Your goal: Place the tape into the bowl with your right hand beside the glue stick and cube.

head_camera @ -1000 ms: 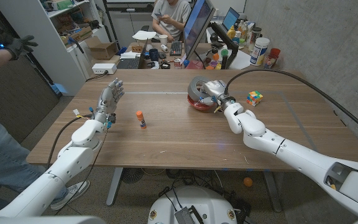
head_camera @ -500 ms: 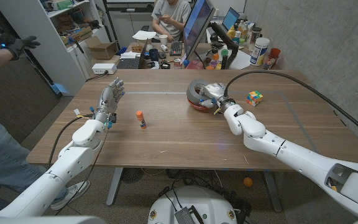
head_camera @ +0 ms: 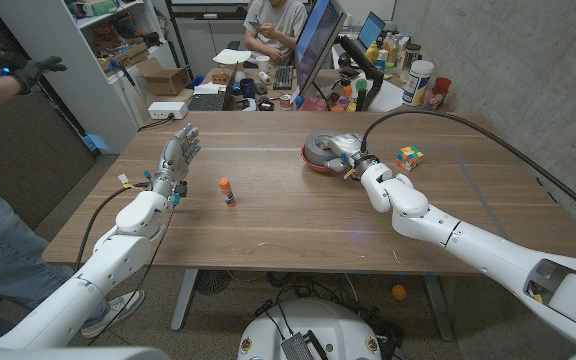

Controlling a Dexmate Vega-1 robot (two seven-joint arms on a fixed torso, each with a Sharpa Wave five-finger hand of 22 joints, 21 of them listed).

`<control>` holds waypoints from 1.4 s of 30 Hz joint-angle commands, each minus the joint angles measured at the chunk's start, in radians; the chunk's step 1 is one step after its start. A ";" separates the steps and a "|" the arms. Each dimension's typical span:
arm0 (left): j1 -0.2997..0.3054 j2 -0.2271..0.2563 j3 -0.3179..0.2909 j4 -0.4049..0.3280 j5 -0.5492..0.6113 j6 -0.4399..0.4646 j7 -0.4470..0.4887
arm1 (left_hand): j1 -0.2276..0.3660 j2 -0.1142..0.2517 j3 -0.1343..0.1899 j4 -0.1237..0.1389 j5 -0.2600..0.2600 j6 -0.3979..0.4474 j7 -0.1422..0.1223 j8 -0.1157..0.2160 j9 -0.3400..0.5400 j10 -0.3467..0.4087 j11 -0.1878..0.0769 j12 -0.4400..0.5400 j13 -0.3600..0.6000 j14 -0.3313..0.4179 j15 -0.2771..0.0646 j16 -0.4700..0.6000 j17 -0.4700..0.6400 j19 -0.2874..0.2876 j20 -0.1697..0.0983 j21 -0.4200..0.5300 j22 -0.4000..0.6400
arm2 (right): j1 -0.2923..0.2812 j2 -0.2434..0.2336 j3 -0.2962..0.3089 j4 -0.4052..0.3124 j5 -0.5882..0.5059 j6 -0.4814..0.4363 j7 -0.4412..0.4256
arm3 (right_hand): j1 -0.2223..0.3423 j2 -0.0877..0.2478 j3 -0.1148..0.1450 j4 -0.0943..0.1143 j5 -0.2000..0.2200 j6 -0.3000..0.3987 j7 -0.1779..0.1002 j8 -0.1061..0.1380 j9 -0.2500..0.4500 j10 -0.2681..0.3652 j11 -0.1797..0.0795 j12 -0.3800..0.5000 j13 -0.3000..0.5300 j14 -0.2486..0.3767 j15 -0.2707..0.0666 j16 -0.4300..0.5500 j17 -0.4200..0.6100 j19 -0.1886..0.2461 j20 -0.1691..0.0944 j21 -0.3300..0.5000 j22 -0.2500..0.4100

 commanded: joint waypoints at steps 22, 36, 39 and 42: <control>-0.019 -0.001 0.017 -0.011 0.010 0.012 -0.004 | -0.009 0.001 0.004 -0.008 0.004 0.011 0.001 0.000 0.006 0.001 0.005 0.001 0.001 -0.003 0.000 -0.001 0.004 -0.005 0.007 -0.008 0.004 | -0.049 -0.077 0.081 -0.164 0.028 0.003 0.061 | -0.095 -0.041 -0.015 0.022 0.013 -0.091 0.013 -0.019 0.014 -0.079 0.036 0.010 0.003 -0.051 0.028 -0.010 0.006 -0.021 0.000 0.004 0.007; -0.009 0.004 0.018 -0.023 0.011 0.017 -0.002 | -0.008 0.004 0.006 -0.009 0.004 0.011 0.001 0.000 0.006 0.000 0.007 0.001 0.001 -0.004 0.002 -0.002 0.004 -0.010 0.008 -0.011 0.004 | -0.132 -0.077 0.163 -0.221 0.104 0.053 -0.089 | -0.190 -0.044 -0.036 0.061 0.028 -0.042 0.013 0.001 0.010 -0.010 0.039 0.039 -0.006 -0.065 -0.013 0.000 0.014 -0.047 -0.002 0.001 0.007; -0.004 0.004 0.017 -0.027 0.011 0.015 -0.002 | -0.006 0.005 0.007 -0.010 0.005 0.010 0.001 0.000 0.006 -0.001 0.007 0.000 0.001 -0.005 0.002 -0.002 0.003 -0.018 0.007 -0.014 0.004 | -0.150 -0.071 0.179 -0.223 0.127 0.073 -0.131 | -0.201 -0.045 -0.037 0.063 0.034 -0.059 0.002 -0.006 0.007 -0.003 0.031 0.038 -0.010 -0.074 -0.044 0.000 0.015 -0.058 -0.003 0.000 0.007; -0.001 0.009 0.017 -0.029 0.012 0.012 -0.010 | -0.005 0.006 0.008 -0.011 0.004 0.009 0.000 -0.001 0.006 -0.001 0.004 0.000 0.001 -0.011 0.000 -0.004 0.003 -0.031 0.011 -0.019 0.004 | -0.167 -0.061 0.199 -0.233 0.169 0.084 -0.149 | -0.208 -0.042 -0.035 0.065 0.042 -0.094 0.005 -0.019 0.004 -0.024 0.047 0.028 -0.014 -0.099 -0.047 -0.006 0.016 -0.067 -0.005 0.000 0.006</control>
